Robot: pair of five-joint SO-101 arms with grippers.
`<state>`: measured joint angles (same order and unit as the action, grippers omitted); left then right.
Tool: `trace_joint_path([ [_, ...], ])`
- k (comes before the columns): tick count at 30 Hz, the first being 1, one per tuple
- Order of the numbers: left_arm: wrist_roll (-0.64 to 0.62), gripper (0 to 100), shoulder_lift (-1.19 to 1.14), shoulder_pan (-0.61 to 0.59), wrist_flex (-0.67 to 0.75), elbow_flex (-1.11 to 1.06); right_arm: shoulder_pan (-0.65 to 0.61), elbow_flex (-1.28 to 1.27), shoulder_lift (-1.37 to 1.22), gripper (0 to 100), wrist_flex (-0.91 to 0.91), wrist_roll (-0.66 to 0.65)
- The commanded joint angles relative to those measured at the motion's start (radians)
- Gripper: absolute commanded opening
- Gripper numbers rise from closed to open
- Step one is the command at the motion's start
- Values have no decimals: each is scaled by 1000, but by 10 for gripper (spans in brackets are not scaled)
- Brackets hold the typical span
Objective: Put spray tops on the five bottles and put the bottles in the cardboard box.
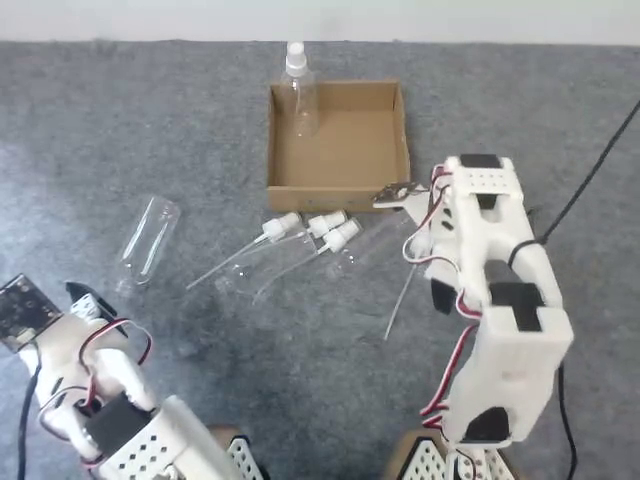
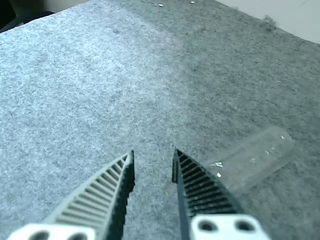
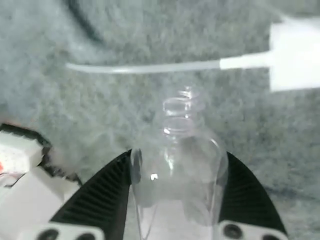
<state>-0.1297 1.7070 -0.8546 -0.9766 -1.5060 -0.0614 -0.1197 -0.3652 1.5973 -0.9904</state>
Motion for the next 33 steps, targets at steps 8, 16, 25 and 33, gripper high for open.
trace_joint_path([
  [8,25,123,20,3,46,16,-18,-253,228,192,-291,12],
  [16,25,123,20,3,46,16,-27,-267,239,347,-318,11],
  [25,25,123,20,3,46,16,-113,-262,237,340,-354,11],
  [33,26,123,20,3,46,15,-85,-264,231,340,-398,-2],
])
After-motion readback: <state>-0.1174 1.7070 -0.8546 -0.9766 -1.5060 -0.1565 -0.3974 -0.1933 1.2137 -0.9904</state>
